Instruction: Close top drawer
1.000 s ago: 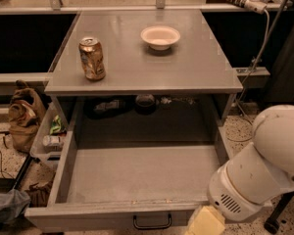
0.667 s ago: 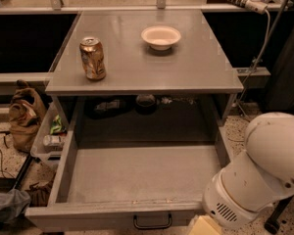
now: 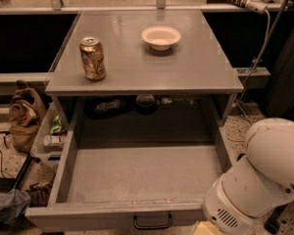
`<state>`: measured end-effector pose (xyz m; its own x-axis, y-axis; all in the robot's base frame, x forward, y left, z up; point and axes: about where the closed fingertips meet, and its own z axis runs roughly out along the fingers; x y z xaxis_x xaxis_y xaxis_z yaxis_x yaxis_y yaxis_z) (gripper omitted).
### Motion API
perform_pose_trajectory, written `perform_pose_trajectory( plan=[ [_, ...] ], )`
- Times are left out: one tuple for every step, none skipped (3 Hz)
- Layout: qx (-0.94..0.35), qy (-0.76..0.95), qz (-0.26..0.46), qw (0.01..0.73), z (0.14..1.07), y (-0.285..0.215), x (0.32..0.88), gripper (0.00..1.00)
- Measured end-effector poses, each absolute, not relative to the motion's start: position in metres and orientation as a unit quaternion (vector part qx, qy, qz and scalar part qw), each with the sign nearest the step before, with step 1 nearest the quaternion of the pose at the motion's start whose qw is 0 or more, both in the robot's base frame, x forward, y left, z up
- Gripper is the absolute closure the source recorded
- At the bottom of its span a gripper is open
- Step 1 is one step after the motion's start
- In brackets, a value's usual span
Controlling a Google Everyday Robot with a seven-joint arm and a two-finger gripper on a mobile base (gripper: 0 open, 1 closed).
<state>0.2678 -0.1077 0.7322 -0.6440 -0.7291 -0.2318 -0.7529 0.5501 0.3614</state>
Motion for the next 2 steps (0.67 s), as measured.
perform_pose_trajectory(
  plan=[
    [-0.417,0.88,0.227,0.012,0.719,-0.107,0.251,0.0],
    [-0.421,0.876,0.236,-0.006,0.704,-0.101,0.242,0.0]
  ],
)
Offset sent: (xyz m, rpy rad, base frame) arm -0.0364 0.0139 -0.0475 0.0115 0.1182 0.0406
